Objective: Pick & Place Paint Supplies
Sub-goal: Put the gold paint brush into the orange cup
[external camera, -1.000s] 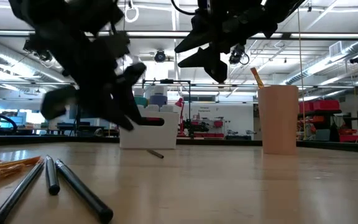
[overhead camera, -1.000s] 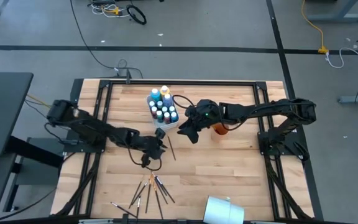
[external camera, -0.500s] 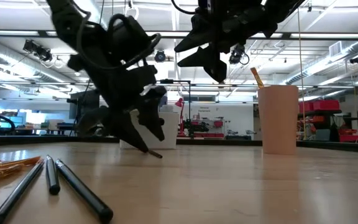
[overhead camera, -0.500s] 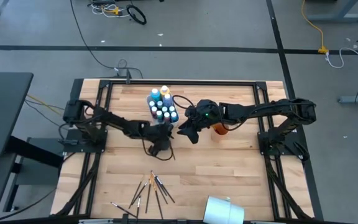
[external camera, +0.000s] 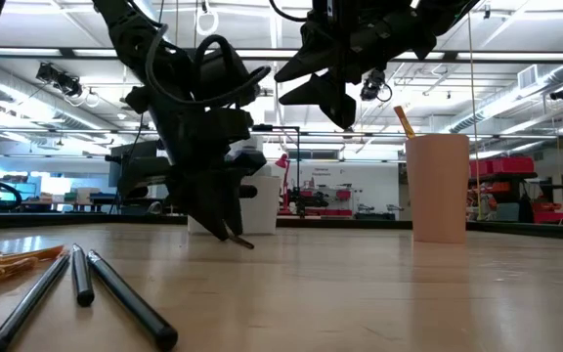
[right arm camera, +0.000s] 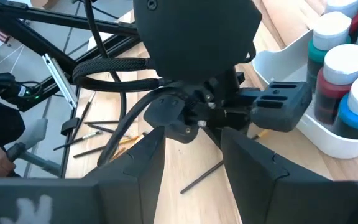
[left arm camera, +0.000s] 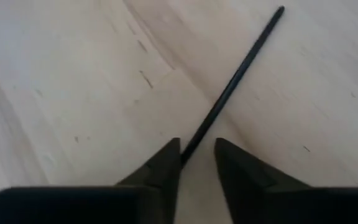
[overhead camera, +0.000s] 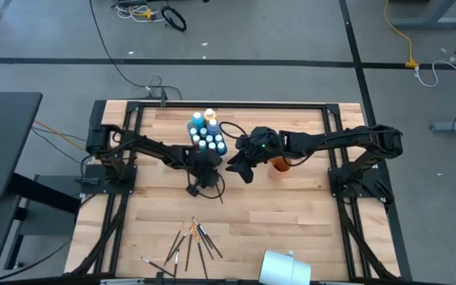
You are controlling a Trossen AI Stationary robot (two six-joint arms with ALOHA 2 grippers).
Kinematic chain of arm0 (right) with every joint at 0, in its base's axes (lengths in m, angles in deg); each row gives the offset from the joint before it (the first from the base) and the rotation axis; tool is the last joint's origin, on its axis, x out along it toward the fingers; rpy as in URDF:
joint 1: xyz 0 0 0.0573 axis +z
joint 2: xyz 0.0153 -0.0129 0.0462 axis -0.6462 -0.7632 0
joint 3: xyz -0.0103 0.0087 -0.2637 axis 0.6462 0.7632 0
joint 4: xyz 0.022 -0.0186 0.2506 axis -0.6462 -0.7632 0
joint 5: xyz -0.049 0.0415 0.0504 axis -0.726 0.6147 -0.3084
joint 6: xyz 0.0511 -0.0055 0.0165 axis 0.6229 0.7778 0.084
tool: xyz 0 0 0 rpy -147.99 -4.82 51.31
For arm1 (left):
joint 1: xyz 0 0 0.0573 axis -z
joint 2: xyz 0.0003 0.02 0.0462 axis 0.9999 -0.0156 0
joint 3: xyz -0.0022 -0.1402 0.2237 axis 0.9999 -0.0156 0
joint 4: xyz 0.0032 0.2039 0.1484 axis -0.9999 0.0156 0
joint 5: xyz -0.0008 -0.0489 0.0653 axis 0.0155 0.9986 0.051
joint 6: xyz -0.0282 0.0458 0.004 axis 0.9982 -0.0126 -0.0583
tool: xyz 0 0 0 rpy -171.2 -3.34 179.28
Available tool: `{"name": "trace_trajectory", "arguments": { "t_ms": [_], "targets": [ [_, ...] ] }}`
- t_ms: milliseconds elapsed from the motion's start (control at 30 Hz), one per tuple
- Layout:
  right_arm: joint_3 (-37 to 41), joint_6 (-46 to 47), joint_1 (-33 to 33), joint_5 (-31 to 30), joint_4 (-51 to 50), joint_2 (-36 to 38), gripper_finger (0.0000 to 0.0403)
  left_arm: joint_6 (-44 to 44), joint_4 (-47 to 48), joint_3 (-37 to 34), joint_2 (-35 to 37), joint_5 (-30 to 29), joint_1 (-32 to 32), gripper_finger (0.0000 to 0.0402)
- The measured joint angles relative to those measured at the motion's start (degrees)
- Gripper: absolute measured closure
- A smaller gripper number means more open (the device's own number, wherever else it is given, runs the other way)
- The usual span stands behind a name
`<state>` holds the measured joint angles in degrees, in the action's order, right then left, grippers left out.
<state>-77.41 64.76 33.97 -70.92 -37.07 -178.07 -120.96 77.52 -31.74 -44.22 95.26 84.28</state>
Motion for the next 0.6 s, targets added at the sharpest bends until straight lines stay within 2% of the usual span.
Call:
{"name": "trace_trajectory", "arguments": {
  "t_ms": [167,600],
  "targets": [
    [0.0,0.0,0.0,0.0,0.0,0.0,0.0243,-0.6,0.5,-0.1,0.0,1.1,0.2,0.0388],
    [0.0,-0.1,0.0,0.5,0.0,0.0,0.0243,15.2,8.8,0.0,2.3,-2.5,4.9,0.0396]
  ]
}}
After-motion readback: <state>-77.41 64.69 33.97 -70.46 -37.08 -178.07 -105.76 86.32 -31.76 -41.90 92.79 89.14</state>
